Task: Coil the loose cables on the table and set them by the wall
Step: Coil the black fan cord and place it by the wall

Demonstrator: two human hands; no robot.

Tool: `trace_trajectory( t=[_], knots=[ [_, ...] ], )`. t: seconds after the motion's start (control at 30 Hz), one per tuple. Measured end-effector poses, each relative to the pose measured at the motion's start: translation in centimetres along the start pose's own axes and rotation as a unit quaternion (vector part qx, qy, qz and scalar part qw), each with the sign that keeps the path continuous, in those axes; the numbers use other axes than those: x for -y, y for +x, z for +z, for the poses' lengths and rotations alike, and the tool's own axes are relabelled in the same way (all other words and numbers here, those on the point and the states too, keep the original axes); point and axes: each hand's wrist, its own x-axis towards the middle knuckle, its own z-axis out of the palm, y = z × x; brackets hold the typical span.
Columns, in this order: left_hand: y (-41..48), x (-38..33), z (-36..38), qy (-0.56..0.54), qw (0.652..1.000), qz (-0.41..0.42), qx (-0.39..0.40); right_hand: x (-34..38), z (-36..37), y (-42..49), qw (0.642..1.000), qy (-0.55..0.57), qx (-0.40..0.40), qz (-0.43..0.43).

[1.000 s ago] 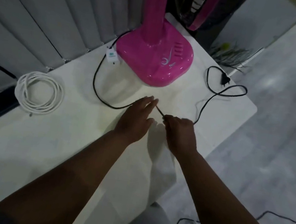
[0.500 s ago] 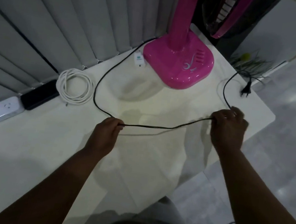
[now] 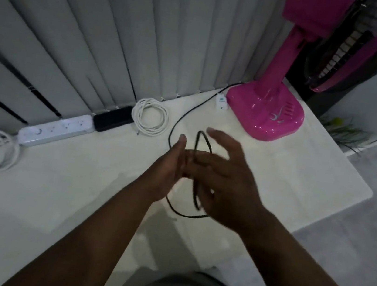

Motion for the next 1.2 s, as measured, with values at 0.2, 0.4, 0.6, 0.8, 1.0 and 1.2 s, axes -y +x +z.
trace_trajectory(
  t=[0.2,0.4,0.6,0.8,1.0,1.2],
  knots=[
    [-4.8,-3.5,-2.7,-0.267,0.959,0.040,-0.081,6.7,3.4,-2.1,0.983,0.115,0.139,0.022],
    [-8.4,-4.4,-9.0,-0.312,0.903,0.099,-0.279,7.1,5.4,-5.4,0.861,0.308,0.235,0.329],
    [-13.4,-2.7,-16.2,-0.324,0.842,0.142,-0.407,5.0,6.8,-7.0,0.835,0.189,0.407,0.317],
    [-17.1,-1.8,-20.6,-0.283,0.871,0.170,-0.363,2.3,7.4,-10.3,0.842,-0.008,0.504,0.190],
    [-19.7,-1.7,-22.1,-0.310,0.852,0.217,-0.361,-0.7,7.6,-10.7,0.778,0.067,0.430,0.453],
    [-19.8,-0.9,-19.2,-0.179,0.889,0.153,-0.393,2.2,10.8,-3.5,0.676,0.285,0.161,0.660]
  ],
)
